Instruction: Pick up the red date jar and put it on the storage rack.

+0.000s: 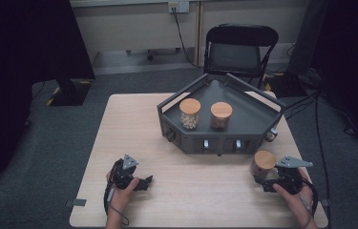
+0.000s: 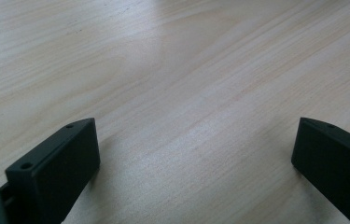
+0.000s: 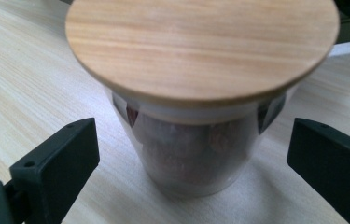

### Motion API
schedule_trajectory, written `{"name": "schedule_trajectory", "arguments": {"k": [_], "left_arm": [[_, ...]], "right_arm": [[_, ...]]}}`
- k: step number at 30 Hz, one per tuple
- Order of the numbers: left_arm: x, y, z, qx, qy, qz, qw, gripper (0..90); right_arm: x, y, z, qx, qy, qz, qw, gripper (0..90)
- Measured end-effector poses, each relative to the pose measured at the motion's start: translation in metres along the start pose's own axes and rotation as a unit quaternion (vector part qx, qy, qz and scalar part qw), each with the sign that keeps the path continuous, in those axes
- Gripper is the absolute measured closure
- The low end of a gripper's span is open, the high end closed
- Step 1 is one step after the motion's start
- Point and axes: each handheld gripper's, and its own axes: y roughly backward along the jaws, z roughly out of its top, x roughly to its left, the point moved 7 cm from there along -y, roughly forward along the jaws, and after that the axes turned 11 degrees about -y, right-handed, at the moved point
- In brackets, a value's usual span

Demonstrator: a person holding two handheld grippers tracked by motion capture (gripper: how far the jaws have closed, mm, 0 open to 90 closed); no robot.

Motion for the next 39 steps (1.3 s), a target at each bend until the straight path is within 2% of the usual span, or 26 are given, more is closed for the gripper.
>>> {"name": "schedule_trajectory", "arguments": {"k": [7, 19, 26, 30, 39], "left_arm": [[0.0, 0.0, 0.0, 0.0, 0.0, 0.0, 1.0, 0.4], [0.0, 0.0, 0.0, 0.0, 0.0, -0.001, 1.0, 0.3], [0.0, 0.0, 0.0, 0.0, 0.0, -0.002, 1.0, 0.2], [0.0, 0.0, 0.0, 0.0, 0.0, -0.002, 1.0, 0.2], [0.0, 0.0, 0.0, 0.0, 0.0, -0.002, 1.0, 0.1]], "right_arm": [[0.001, -0.002, 0.002, -0.009, -0.001, -0.001, 1.0, 1.7], [0.0, -0.007, 0.005, -0.024, -0.001, 0.004, 0.9997, 7.3], [-0.001, -0.011, 0.008, -0.031, -0.002, 0.006, 0.9995, 15.2], [0.0, -0.012, 0.008, -0.037, -0.002, 0.011, 0.9993, 23.0], [0.0, -0.012, 0.008, -0.038, 0.001, 0.01, 0.9992, 25.3]]}}
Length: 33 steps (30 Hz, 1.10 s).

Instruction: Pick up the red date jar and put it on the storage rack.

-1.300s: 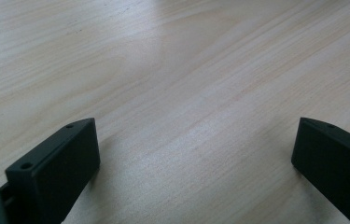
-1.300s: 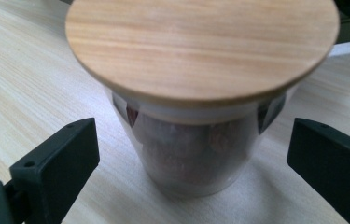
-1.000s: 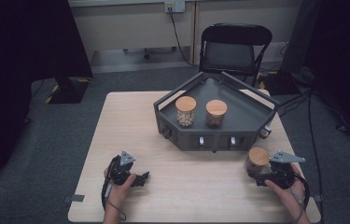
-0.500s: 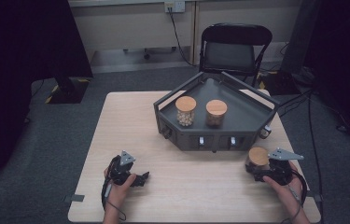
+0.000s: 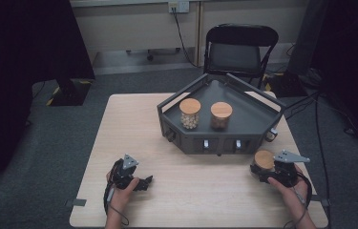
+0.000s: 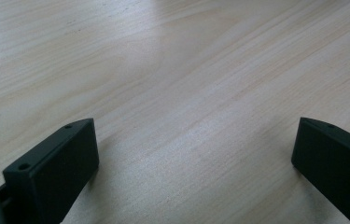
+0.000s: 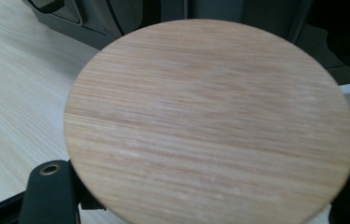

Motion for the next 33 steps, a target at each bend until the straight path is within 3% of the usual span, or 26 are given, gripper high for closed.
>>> {"name": "schedule_trajectory", "arguments": {"k": [12, 26, 33], "left_arm": [[0.0, 0.0, 0.0, 0.0, 0.0, 0.0, 1.0, 0.1], [0.0, 0.0, 0.0, 0.0, 0.0, 0.0, 1.0, 0.1], [0.0, 0.0, 0.0, 0.0, 0.0, 0.0, 1.0, 0.1]], "right_arm": [[0.003, 0.006, 0.001, 0.001, 0.015, 0.007, 0.9999, 25.8], [0.01, 0.016, 0.019, 0.007, 0.026, 0.031, 0.9992, 25.9], [0.016, 0.022, 0.032, 0.017, 0.044, 0.034, 0.9983, 25.9]]}}
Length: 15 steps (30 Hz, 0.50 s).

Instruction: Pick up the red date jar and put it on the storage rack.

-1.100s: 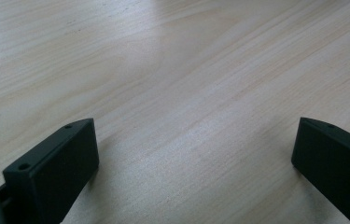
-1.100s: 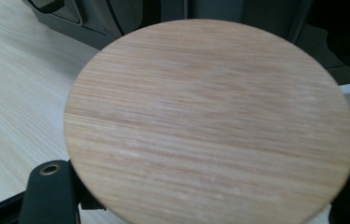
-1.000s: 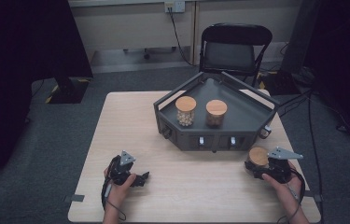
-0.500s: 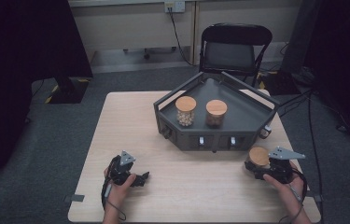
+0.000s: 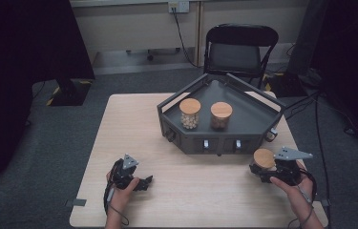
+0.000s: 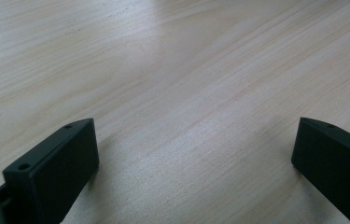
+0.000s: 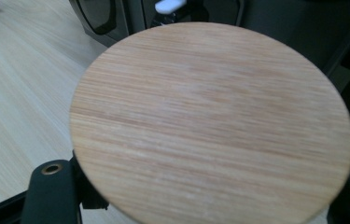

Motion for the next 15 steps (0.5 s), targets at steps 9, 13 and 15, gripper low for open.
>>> {"name": "schedule_trajectory", "arguments": {"k": [9, 13, 15], "left_arm": [[0.0, 0.0, 0.0, 0.0, 0.0, 0.0, 1.0, 0.1], [0.0, 0.0, 0.0, 0.0, 0.0, 0.0, 1.0, 0.1], [0.0, 0.0, 0.0, 0.0, 0.0, 0.0, 1.0, 0.1]], "right_arm": [[0.003, 0.007, 0.02, 0.008, 0.002, 0.018, 0.9998, 25.9], [0.005, 0.01, 0.03, 0.007, 0.004, 0.023, 0.9997, 25.9], [0.004, 0.011, 0.034, 0.007, 0.003, 0.028, 0.9996, 25.9]]}}
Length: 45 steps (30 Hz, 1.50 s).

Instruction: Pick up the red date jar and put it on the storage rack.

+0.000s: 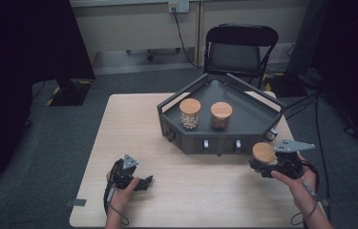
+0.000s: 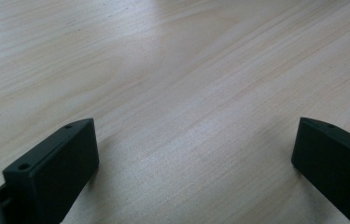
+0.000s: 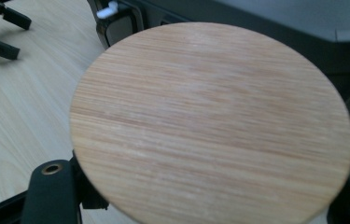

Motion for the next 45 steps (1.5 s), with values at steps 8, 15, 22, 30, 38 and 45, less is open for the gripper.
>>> {"name": "schedule_trajectory", "arguments": {"k": [8, 15, 22, 30, 38, 45], "left_arm": [[0.0, 0.0, 0.0, 0.0, 0.0, 0.0, 1.0, 0.1], [0.0, 0.0, 0.0, 0.0, 0.0, 0.0, 1.0, 0.1], [0.0, 0.0, 0.0, 0.0, 0.0, 0.0, 1.0, 0.1], [0.0, 0.0, 0.0, 0.0, 0.0, 0.0, 1.0, 0.1], [0.0, 0.0, 0.0, 0.0, 0.0, 0.0, 1.0, 0.1], [0.0, 0.0, 0.0, 0.0, 0.0, 0.0, 1.0, 0.1]], "right_arm": [[0.005, 0.003, 0.018, 0.009, 0.015, -0.001, 0.9998, 25.9], [0.006, 0.006, 0.031, 0.013, 0.015, 0.005, 0.9998, 25.9], [0.005, 0.009, 0.045, 0.012, 0.013, 0.014, 0.9997, 25.9], [0.005, 0.011, 0.061, 0.016, 0.012, 0.011, 0.9997, 25.9], [0.006, 0.009, 0.075, 0.02, 0.016, 0.009, 0.9996, 25.9], [0.008, 0.007, 0.088, 0.019, 0.017, 0.008, 0.9996, 25.9]]}}
